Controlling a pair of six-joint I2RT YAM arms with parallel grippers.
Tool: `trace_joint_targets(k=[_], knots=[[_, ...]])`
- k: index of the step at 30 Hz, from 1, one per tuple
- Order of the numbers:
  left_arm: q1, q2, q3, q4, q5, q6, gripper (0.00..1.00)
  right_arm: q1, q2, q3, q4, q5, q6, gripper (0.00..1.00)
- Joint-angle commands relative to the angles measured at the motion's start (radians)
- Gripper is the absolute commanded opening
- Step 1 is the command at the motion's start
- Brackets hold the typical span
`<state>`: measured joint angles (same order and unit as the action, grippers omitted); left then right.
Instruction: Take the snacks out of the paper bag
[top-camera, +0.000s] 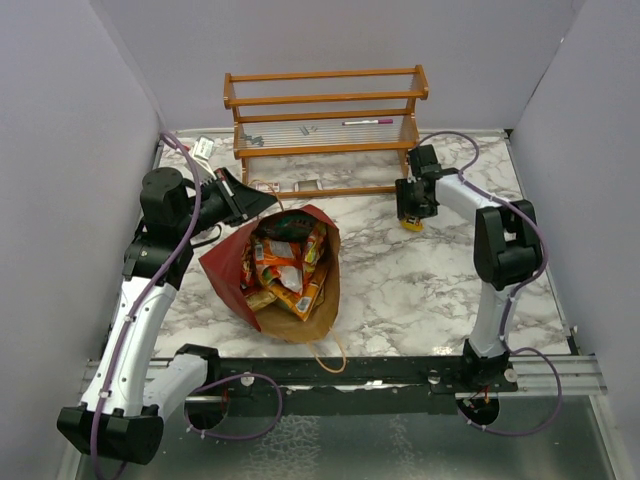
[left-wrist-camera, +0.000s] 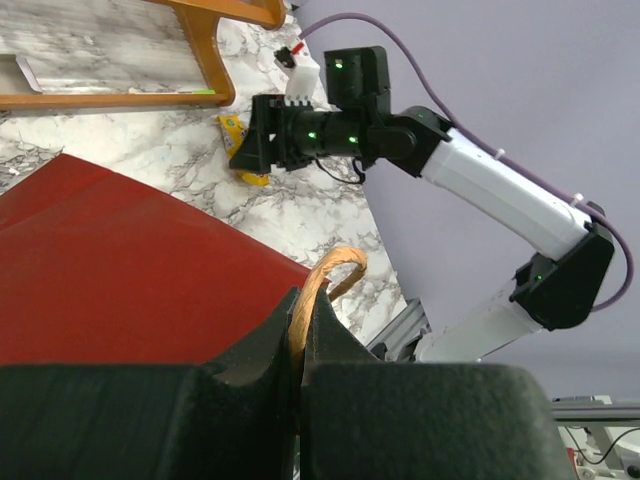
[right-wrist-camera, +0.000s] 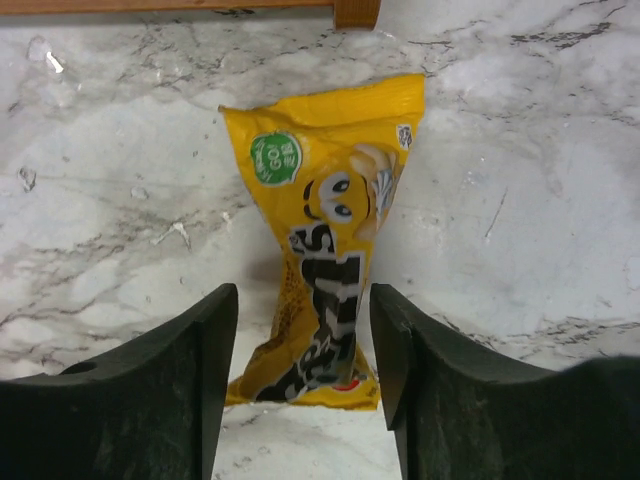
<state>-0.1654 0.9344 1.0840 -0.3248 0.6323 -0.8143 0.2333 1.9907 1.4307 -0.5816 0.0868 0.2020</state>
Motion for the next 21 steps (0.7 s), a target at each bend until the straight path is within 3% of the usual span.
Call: trace_joint_targets(k=[1, 5, 10, 12, 16, 21], knots=[[0.002, -0.024, -0.001, 0.022, 0.024, -0.007, 0.00, -0.003, -0.204, -0.068, -0.026, -0.068, -0.022, 0.67], [0.002, -0.025, -0.010, 0.037, 0.020, -0.010, 0.00, -0.002, -0.386, -0.223, 0.019, -0.189, -0.018, 0.75], [0.003, -0.011, -0.008, 0.071, 0.035, -0.025, 0.00, 0.004, -0.628, -0.496, 0.212, -0.554, 0.029, 0.89], [0.003, -0.004, -0.006, 0.074, 0.040, -0.022, 0.00, 0.009, -0.669, -0.580, 0.264, -0.635, 0.061, 0.92], [0.003, -0.002, -0.014, 0.094, 0.045, -0.029, 0.00, 0.015, -0.705, -0.669, 0.258, -0.648, 0.078, 1.00], [0.003, 0.003, -0.024, 0.117, 0.062, -0.035, 0.00, 0.028, -0.794, -0.705, 0.253, -0.678, 0.121, 0.99]])
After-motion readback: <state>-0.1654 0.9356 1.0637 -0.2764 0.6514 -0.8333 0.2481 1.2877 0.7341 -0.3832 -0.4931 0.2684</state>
